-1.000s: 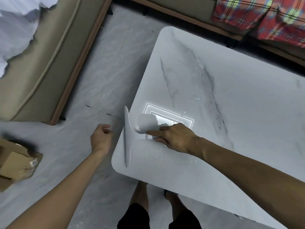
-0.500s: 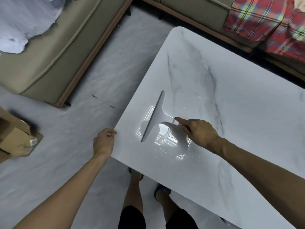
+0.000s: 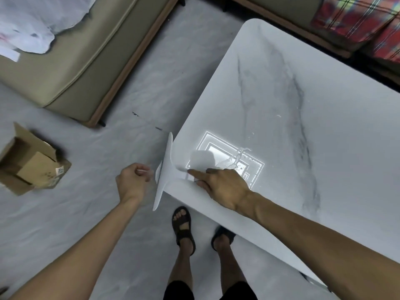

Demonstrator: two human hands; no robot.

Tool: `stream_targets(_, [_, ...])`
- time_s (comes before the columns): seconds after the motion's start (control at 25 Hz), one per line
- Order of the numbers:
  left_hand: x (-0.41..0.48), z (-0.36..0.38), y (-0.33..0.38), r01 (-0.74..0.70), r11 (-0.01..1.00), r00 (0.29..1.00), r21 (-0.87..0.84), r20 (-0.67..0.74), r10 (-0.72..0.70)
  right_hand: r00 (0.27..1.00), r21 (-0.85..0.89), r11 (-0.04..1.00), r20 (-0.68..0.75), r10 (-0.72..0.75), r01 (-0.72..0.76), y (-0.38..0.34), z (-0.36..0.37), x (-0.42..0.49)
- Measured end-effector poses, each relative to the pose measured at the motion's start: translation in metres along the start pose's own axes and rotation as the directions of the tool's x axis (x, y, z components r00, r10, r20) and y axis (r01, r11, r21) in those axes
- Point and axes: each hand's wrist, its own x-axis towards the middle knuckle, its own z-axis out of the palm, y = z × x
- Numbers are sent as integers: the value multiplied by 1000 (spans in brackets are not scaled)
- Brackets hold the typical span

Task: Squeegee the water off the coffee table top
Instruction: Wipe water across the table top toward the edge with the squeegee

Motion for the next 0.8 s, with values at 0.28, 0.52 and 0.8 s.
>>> stream_targets(0.28, [9, 1, -21, -168, 952, 959, 257, 266, 98, 1000, -102, 995, 22, 9, -7, 23, 22, -27])
stream_targets(0.52, [-4, 24, -13, -297, 882, 836, 367, 546, 54, 975, -159, 962, -13, 222, -221, 85, -11, -122])
stream_targets(0.8, [4, 12, -13, -230, 931, 951, 284, 267, 154, 997, -122, 990, -3, 74, -74, 30, -7, -81])
